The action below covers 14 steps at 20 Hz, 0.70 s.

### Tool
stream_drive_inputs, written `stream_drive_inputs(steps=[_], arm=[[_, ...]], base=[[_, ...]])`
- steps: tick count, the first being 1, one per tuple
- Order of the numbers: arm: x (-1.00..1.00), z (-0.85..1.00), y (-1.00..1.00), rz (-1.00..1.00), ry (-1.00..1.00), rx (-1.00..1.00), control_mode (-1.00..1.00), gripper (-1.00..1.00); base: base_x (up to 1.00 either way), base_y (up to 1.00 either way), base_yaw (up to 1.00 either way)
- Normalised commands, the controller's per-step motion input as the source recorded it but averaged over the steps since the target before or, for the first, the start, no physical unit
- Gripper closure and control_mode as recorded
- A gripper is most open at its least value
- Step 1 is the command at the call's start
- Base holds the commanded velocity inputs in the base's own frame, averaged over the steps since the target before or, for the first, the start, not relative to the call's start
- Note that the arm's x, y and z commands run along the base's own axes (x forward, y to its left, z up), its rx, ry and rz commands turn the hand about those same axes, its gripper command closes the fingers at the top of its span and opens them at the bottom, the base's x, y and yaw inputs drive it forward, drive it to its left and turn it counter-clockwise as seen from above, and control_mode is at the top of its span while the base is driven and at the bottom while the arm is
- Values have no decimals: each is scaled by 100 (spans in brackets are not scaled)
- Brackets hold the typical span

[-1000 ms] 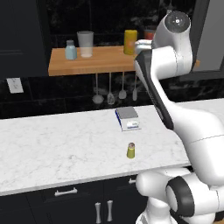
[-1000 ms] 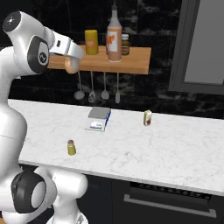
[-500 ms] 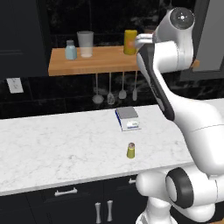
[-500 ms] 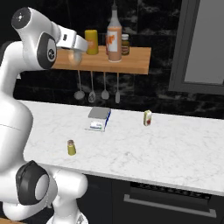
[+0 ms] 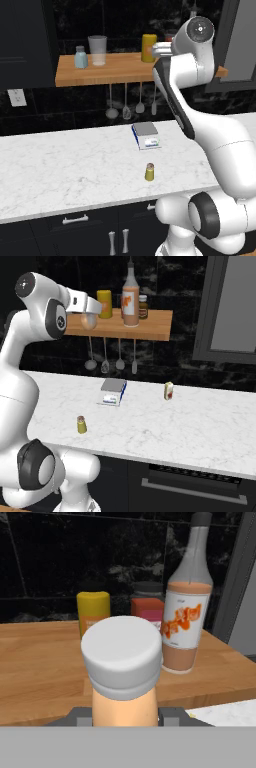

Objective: Put the shaker and condiment bottle from the counter next to their counterparts in the cabinet.

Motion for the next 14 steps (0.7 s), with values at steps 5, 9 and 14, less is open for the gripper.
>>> stream_drive_inputs(steps=[5, 9, 14], arm=[[7, 0, 0, 0, 1, 0, -100, 100], [21, 11, 0, 0, 4, 0, -100, 100], [26, 5, 0, -1, 5, 0, -100, 100]], base=[[0, 0, 0], [0, 0, 0], [0, 0, 0]])
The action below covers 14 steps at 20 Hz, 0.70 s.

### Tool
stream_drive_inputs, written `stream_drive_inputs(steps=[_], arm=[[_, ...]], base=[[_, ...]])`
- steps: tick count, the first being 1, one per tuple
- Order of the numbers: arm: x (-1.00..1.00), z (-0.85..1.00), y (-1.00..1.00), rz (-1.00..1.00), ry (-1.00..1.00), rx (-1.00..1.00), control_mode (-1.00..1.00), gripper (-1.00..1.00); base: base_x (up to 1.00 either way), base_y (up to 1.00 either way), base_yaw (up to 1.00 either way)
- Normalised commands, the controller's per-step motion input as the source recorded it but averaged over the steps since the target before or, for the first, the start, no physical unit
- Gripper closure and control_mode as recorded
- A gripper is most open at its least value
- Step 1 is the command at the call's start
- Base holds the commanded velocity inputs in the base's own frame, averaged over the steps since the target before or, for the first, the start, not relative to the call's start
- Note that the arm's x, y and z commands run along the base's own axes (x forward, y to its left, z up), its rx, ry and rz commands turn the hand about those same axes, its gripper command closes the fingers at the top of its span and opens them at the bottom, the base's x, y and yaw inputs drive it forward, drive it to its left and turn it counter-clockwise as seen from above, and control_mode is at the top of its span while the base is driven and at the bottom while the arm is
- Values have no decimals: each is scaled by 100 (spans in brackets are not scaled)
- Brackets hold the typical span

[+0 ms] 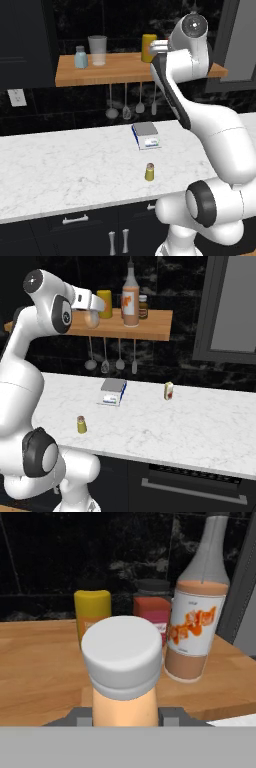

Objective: Put the shaker and condiment bottle from the counter next to their counterparts in the cabinet.

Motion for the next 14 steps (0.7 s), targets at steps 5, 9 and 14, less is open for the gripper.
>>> stream_drive_inputs(steps=[5, 9, 14], arm=[[26, 0, 0, -1, 4, 0, -100, 100], [22, 1, 0, -1, 1, 0, -100, 100], [24, 0, 0, -1, 0, 0, -100, 100]], base=[[0, 0, 0], [0, 0, 0], [0, 0, 0]])
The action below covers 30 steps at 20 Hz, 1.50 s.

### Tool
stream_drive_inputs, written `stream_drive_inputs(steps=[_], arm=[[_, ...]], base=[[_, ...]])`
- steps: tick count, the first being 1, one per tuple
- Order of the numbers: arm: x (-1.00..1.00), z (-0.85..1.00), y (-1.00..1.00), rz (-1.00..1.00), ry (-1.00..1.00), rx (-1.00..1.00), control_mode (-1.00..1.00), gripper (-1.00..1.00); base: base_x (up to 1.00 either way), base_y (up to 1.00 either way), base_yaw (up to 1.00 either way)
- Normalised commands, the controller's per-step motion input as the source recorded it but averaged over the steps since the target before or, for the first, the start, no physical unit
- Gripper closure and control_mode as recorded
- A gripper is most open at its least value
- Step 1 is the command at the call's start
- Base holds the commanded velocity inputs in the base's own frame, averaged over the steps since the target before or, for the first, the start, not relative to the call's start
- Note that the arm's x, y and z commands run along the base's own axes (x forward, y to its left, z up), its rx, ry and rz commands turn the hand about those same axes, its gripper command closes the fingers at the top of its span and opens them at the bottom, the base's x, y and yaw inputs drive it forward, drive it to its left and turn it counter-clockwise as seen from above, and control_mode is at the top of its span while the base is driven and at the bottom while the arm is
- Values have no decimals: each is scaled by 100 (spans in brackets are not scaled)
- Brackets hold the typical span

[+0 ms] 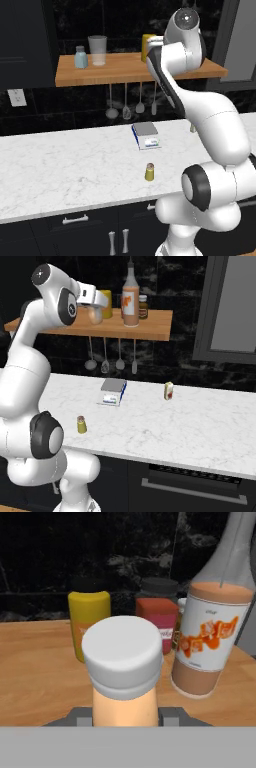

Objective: Put the shaker and condiment bottle from the counter next to their counterparts in the cabinet.

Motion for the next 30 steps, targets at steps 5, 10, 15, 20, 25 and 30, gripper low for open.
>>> stream_drive_inputs(steps=[5, 10, 15, 20, 25, 30], arm=[[19, 1, 0, -1, 3, 0, -100, 100], [11, 0, 0, -1, 2, 0, -100, 100], [21, 0, 0, 0, 1, 0, -100, 100], [21, 0, 0, 0, 0, 0, -100, 100], [4, 0, 0, 0, 0, 0, -100, 100], [0, 0, 0, 0, 0, 0, -100, 100]], base=[[0, 0, 0], [0, 0, 0], [0, 0, 0], [0, 0, 0], [0, 0, 0], [0, 0, 0]])
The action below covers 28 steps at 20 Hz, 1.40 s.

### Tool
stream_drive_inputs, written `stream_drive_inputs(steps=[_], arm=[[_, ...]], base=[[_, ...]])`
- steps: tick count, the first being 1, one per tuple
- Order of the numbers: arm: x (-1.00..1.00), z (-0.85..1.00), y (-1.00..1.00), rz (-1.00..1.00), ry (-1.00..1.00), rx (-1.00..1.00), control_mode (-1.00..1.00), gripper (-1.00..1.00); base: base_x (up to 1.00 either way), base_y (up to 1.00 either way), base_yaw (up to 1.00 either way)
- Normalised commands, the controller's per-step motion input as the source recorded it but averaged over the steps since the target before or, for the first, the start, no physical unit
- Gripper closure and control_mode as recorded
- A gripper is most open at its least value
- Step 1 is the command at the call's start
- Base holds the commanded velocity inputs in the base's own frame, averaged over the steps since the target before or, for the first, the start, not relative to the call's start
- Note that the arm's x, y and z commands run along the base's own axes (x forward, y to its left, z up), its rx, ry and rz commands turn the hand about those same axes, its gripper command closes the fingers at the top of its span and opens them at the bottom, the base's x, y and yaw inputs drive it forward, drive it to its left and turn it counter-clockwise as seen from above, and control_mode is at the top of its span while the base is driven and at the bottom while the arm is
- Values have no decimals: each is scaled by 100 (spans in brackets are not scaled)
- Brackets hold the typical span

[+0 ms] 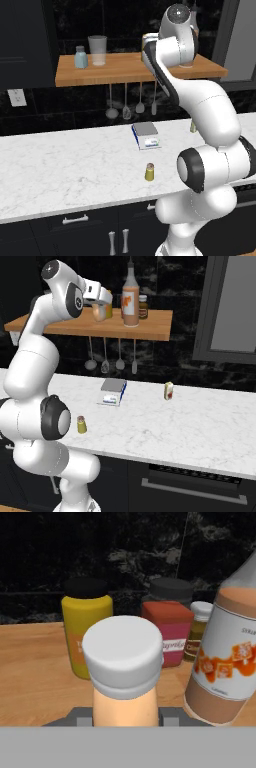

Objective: Put the shaker and condiment bottle from the counter next to their counterparts in the cabinet.

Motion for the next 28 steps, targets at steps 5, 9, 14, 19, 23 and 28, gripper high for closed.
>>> stream_drive_inputs(steps=[5, 9, 14, 19, 23, 28], arm=[[0, 0, 0, 0, 0, 0, -100, 100], [0, 0, 0, 0, 0, 0, -100, -100], [0, 0, 0, 0, 0, 0, -100, -100], [0, 0, 0, 0, 0, 0, -100, -100], [0, 0, 0, 0, 0, 0, -100, -100], [0, 0, 0, 0, 0, 0, -100, -100]], base=[[0, 0, 0], [0, 0, 0], [0, 0, 0], [0, 0, 0], [0, 0, 0], [0, 0, 0]])
